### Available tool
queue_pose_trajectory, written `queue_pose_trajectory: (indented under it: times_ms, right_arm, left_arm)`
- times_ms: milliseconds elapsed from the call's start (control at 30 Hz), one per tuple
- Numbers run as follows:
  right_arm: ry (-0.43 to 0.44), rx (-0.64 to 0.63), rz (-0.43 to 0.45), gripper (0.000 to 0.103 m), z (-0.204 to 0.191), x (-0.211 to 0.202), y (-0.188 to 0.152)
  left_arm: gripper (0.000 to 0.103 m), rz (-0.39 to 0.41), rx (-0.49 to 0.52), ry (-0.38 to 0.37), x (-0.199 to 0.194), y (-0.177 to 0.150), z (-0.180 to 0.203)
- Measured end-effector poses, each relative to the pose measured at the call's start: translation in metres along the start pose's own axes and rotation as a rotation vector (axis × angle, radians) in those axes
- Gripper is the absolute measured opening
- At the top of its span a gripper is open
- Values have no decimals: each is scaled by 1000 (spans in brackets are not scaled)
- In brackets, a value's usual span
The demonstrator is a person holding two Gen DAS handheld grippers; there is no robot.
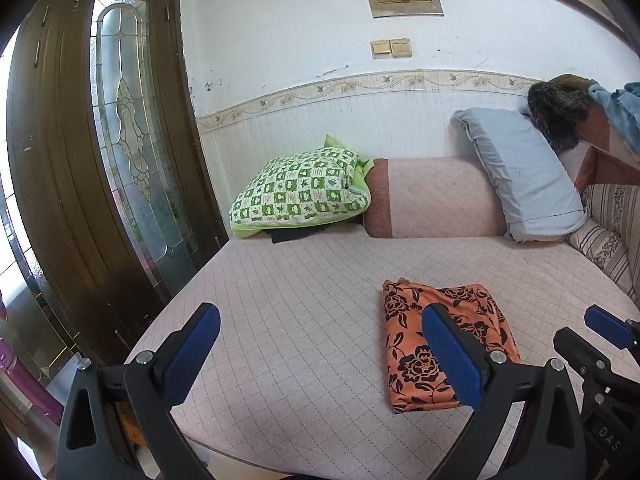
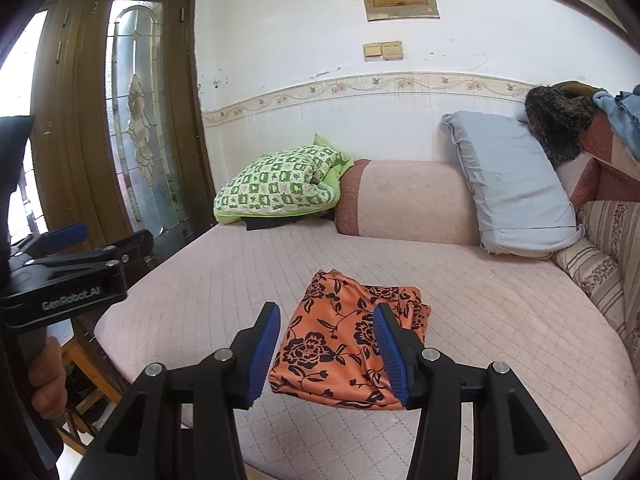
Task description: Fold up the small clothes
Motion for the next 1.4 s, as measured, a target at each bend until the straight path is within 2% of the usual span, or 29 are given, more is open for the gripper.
queue_pose_trajectory:
  times_ms: [433, 1400]
  right_arm:
    - [-46, 31, -66, 52, 4, 12, 0]
    - [-99, 42, -145, 52, -6, 67, -5]
  left_arm:
    - [101, 8, -2, -30, 3, 3, 3]
    - [101, -57, 21, -150, 62, 7, 14]
Point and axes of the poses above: each gripper's, at about its wrist camera, not at the fingertips, and x roughly the way its jaws point, z to its right, y to its top, the point moved 7 cm from there along x, roughly the way its jaws point, and after that the axes turned 13 degrees about -y, right-handed, at the moved point
